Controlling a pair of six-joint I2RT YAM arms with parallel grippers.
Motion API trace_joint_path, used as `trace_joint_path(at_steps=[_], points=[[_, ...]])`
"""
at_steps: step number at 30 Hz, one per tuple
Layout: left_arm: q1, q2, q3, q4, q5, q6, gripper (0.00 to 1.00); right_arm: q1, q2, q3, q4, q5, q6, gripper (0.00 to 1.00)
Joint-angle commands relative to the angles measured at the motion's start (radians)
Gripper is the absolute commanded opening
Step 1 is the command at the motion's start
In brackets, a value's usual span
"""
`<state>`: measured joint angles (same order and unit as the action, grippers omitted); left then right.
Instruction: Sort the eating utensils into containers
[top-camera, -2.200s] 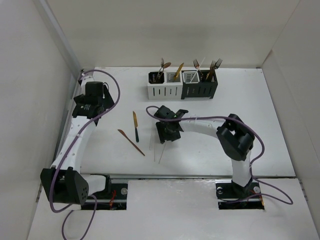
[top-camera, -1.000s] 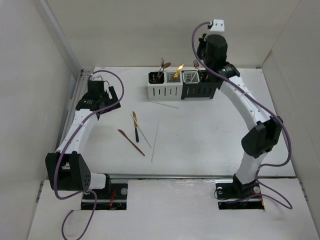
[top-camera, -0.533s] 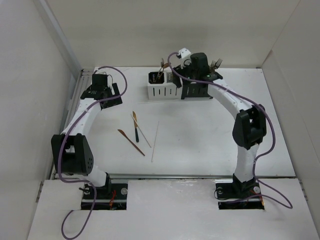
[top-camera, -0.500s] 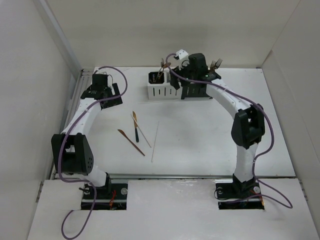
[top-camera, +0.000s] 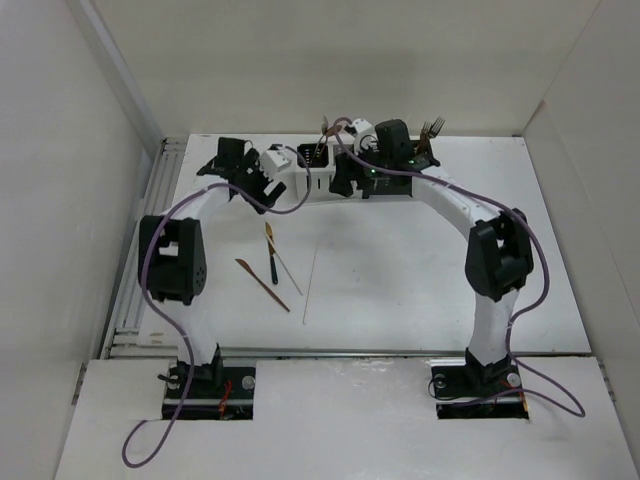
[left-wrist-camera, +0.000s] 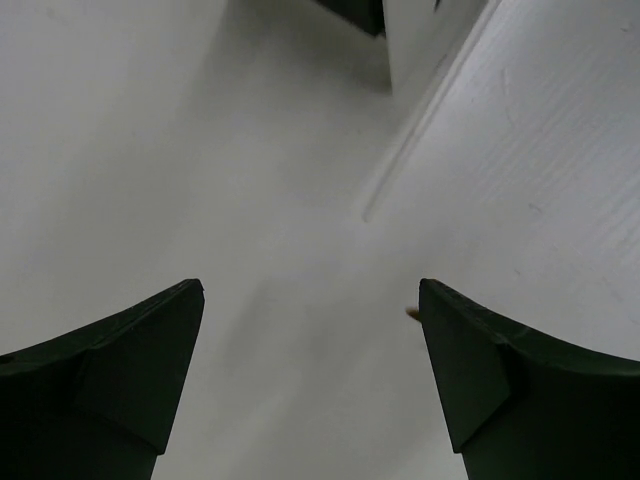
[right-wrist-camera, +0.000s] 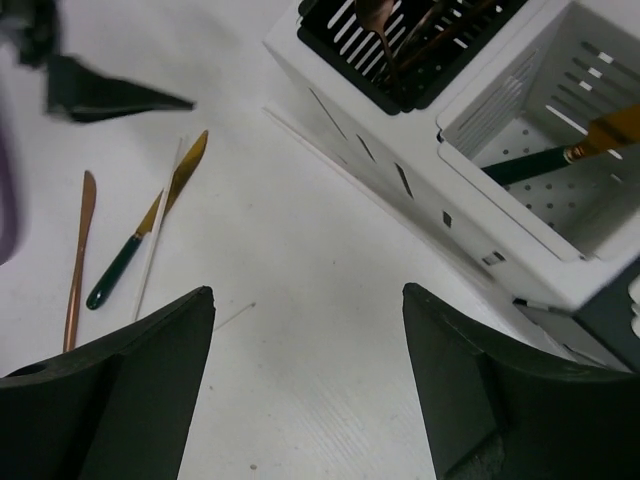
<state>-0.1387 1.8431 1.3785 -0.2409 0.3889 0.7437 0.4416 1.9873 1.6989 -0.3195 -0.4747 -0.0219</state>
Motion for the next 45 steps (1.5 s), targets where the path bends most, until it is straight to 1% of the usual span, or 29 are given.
trace_joint_path(at_steps=[1,2,3,5,6,8,10,13,16,17,18,19,20,21,22,23,24,25,26,28,29,32,33,35,36,37,41,43,45], points=[[0.034,0.194,0.253,-0.225,0.254,0.324,0.87,-0.026,-0.129,-0.045,0.062,-0.036,0.01,0.81],[0.051,0.253,0.343,-0.33,0.33,0.377,0.85,-0.026,-0.143,-0.062,0.062,-0.036,0.01,0.81],[0.051,0.31,0.525,-0.435,0.365,0.417,0.84,-0.036,-0.159,-0.091,0.062,-0.021,0.01,0.81],[0.062,0.44,0.652,-0.62,0.404,0.444,0.79,-0.037,-0.2,-0.12,0.071,-0.012,0.01,0.81],[0.062,0.461,0.703,-0.638,0.413,0.456,0.79,-0.049,-0.214,-0.134,0.071,0.001,0.001,0.81],[0.053,0.47,0.686,-0.614,0.397,0.485,0.77,-0.058,-0.241,-0.163,0.071,0.011,0.0,0.81],[0.036,0.452,0.618,-0.598,0.378,0.535,0.76,-0.076,-0.255,-0.176,0.071,0.022,0.0,0.81],[0.024,0.42,0.548,-0.586,0.412,0.586,0.76,-0.086,-0.281,-0.197,0.08,0.031,0.0,0.81],[0.024,0.41,0.548,-0.653,0.432,0.664,0.76,-0.086,-0.292,-0.197,0.08,0.042,0.0,0.81],[0.024,0.424,0.548,-0.653,0.432,0.665,0.79,-0.086,-0.292,-0.206,0.08,0.042,0.0,0.81],[0.011,0.424,0.562,-0.653,0.418,0.613,0.8,-0.086,-0.292,-0.206,0.08,0.042,0.0,0.81],[-0.008,0.451,0.562,-0.594,0.4,0.561,0.8,-0.086,-0.292,-0.206,0.08,0.054,0.0,0.81],[-0.024,0.464,0.592,-0.565,0.336,0.509,0.8,-0.086,-0.292,-0.206,0.08,0.054,0.0,0.81],[-0.056,0.488,0.608,-0.522,0.249,0.415,0.75,-0.086,-0.292,-0.193,0.07,0.065,0.0,0.81],[-0.056,0.498,0.622,-0.521,0.248,0.414,0.72,-0.086,-0.292,-0.193,0.069,0.065,0.0,0.81],[-0.068,0.498,0.631,-0.511,0.19,0.38,0.68,-0.086,-0.292,-0.182,0.057,0.076,0.0,0.81],[-0.078,0.498,0.622,-0.511,0.179,0.379,0.64,-0.095,-0.292,-0.182,0.057,0.076,0.0,0.81],[-0.078,0.498,0.604,-0.499,0.179,0.379,0.57,-0.095,-0.303,-0.182,0.047,0.076,0.0,0.81],[-0.078,0.483,0.579,-0.47,0.168,0.379,0.55,-0.095,-0.303,-0.182,0.046,0.087,-0.01,0.81],[-0.088,0.469,0.538,-0.469,0.157,0.416,0.52,-0.106,-0.314,-0.182,0.046,0.102,-0.01,0.81],[-0.088,0.455,0.522,-0.469,0.157,0.434,0.45,-0.106,-0.324,-0.182,0.046,0.102,-0.019,0.81],[-0.108,0.455,0.496,-0.478,0.128,0.445,0.31,-0.115,-0.334,-0.191,0.037,0.116,-0.019,0.81],[-0.108,0.455,0.496,-0.504,0.114,0.445,0.2,-0.115,-0.334,-0.191,0.037,0.116,-0.019,0.81],[-0.108,0.455,0.476,-0.55,0.099,0.495,0.05,-0.115,-0.344,-0.191,0.037,0.116,-0.019,0.81],[-0.108,0.455,0.458,-0.579,0.088,0.505,0.0,-0.115,-0.355,-0.191,0.037,0.116,-0.019,0.81],[-0.098,0.437,0.443,-0.58,0.088,0.52,0.0,-0.115,-0.355,-0.191,0.037,0.116,-0.019,0.81],[-0.098,0.354,0.27,-0.58,0.088,0.606,0.0,-0.115,-0.375,-0.2,0.037,0.125,-0.019,0.81],[-0.098,0.328,0.232,-0.554,0.088,0.606,0.0,-0.115,-0.375,-0.2,0.037,0.125,-0.019,0.81],[-0.088,0.318,0.223,-0.564,0.088,0.606,0.0,-0.115,-0.375,-0.2,0.037,0.116,-0.019,0.81]])
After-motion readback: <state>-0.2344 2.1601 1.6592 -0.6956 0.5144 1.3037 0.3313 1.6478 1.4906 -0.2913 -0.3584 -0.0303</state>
